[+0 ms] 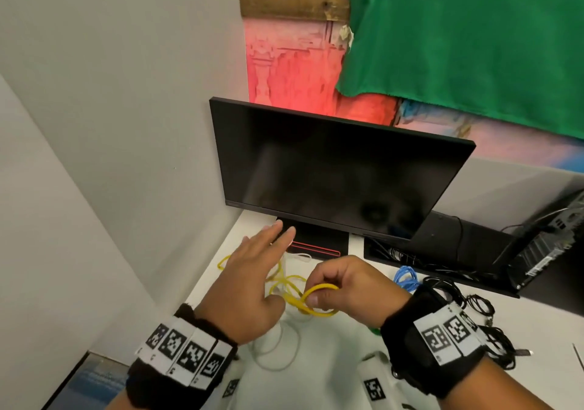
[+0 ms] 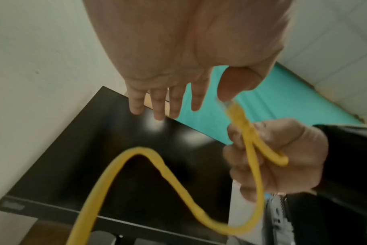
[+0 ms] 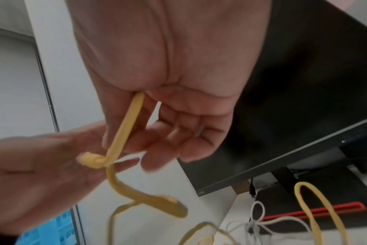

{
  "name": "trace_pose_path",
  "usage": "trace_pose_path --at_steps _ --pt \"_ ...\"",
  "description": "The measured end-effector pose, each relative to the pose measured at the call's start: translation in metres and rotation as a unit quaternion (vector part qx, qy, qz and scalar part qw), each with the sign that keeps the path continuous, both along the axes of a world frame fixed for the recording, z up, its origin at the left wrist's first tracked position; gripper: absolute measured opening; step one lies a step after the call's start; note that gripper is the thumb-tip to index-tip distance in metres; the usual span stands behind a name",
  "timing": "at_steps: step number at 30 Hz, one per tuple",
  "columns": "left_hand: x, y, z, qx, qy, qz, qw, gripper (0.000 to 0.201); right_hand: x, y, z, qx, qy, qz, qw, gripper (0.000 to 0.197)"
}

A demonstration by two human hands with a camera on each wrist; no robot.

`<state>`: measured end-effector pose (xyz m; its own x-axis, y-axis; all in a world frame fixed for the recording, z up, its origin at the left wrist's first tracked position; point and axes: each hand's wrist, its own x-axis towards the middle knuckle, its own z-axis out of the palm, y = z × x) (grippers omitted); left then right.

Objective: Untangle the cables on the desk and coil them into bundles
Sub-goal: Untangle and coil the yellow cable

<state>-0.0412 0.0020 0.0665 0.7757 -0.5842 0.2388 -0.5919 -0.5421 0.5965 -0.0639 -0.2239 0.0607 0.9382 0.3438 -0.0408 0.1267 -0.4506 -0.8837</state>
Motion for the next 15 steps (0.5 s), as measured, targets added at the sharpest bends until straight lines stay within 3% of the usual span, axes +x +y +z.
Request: trace_pose_path --at_steps 3,5,8,10,12,14,15 --pt "-0.001 0.001 0.006 0.009 0.019 -0.049 0.999 0.085 0.002 0.0 0.002 0.011 0.005 -0.001 1.0 0.009" --pt "-0.002 -0.003 0.0 -0.04 0.116 -0.09 0.988 0.08 0.003 0.002 0.002 0.072 0.015 -0.011 0.997 0.009" --pt "-0.003 -0.013 -0.022 -0.074 0.276 -0.123 0.95 0.057 0.004 0.005 0.005 0.205 0.04 -0.023 0.978 0.005" --pt "-0.004 -0.015 -0.038 -0.116 0.348 -0.099 0.925 0.039 0.004 0.003 0.006 0.307 0.069 -0.045 0.948 0.008" --pt "-0.003 -0.013 -0.048 -0.143 0.336 -0.028 0.93 0.013 0.004 -0.004 0.004 0.408 0.107 -0.056 0.905 0.023" --pt "0.002 -0.008 -0.053 -0.189 0.329 0.049 0.924 0.031 0.003 -0.013 0.003 0.456 0.134 -0.056 0.878 0.031" --pt "0.005 -0.006 -0.051 -0.226 0.338 0.084 0.91 0.035 0.002 -0.016 0.003 0.434 0.142 -0.06 0.888 0.03"
